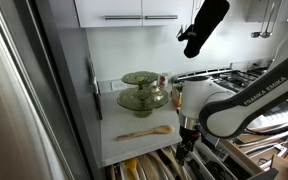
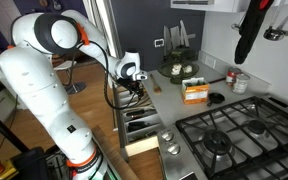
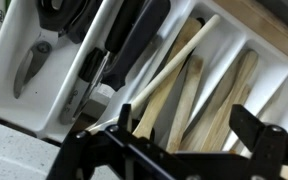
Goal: Remove two wooden utensils from the middle compartment at the same time and put them on the counter top
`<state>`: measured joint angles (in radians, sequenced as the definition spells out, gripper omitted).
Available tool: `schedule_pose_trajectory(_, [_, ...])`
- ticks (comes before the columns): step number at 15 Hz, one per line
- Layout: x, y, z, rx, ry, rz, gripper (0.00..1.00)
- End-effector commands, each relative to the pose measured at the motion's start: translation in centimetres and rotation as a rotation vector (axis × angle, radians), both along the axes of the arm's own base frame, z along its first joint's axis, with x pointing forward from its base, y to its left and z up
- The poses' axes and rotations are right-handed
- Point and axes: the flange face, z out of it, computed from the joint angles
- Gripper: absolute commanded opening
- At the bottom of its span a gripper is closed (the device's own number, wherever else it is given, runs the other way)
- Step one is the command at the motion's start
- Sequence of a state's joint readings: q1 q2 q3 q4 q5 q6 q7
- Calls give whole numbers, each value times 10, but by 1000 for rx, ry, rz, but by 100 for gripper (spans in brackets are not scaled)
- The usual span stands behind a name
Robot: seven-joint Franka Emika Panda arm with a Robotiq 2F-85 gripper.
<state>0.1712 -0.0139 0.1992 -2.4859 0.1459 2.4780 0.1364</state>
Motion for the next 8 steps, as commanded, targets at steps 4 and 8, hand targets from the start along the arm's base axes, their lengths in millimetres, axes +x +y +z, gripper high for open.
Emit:
schedule_pose_trajectory(4, [2, 0, 8, 4, -16, 0, 100])
schedule_pose_trajectory(8, [17, 7, -15, 65, -27, -27, 100])
